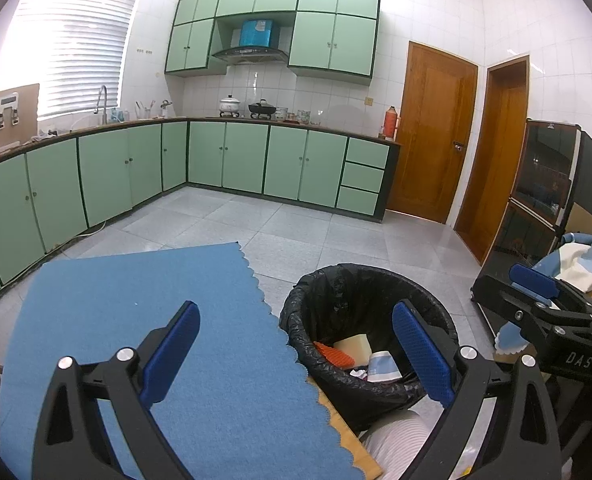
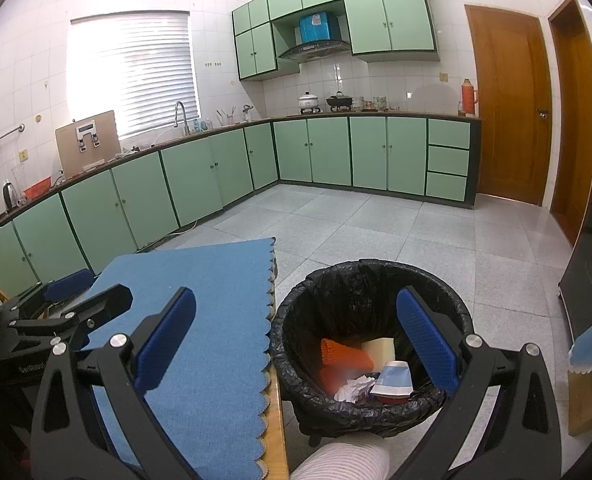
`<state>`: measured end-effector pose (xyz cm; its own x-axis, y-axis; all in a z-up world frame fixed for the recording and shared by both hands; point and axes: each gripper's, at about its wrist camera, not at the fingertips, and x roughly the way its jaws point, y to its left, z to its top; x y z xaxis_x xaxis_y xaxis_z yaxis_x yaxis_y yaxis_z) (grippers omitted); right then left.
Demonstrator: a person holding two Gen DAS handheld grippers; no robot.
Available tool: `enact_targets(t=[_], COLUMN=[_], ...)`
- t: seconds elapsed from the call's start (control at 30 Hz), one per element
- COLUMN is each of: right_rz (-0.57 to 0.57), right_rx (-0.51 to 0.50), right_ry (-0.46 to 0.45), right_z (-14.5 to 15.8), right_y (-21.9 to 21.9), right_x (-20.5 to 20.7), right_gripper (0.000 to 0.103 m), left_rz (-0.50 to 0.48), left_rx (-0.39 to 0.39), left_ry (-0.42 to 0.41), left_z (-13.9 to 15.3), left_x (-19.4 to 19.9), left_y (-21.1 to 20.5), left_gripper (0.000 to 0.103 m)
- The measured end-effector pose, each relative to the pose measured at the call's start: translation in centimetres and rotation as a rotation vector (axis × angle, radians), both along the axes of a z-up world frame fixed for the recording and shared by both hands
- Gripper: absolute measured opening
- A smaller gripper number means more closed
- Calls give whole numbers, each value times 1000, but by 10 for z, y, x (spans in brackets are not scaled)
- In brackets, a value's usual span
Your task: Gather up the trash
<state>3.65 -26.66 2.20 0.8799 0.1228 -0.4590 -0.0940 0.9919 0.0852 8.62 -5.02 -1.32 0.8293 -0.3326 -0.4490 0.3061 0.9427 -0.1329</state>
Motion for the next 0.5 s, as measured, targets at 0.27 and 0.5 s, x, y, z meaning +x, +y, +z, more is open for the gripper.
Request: enact_targets(t=[0.27, 0.5], right_rz=[0, 1], right_rx=[0, 2], right_ry=[0, -2], right_z=[0, 3], right_y=[0, 0], right_x=[0, 0], right_gripper=[98, 98], left_rz=[0, -1], left_rx=[2, 7], left_ry=[-2, -6], left_z=[0, 1], left_x=[0, 0], left_y=[1, 0], left_gripper=[95, 95])
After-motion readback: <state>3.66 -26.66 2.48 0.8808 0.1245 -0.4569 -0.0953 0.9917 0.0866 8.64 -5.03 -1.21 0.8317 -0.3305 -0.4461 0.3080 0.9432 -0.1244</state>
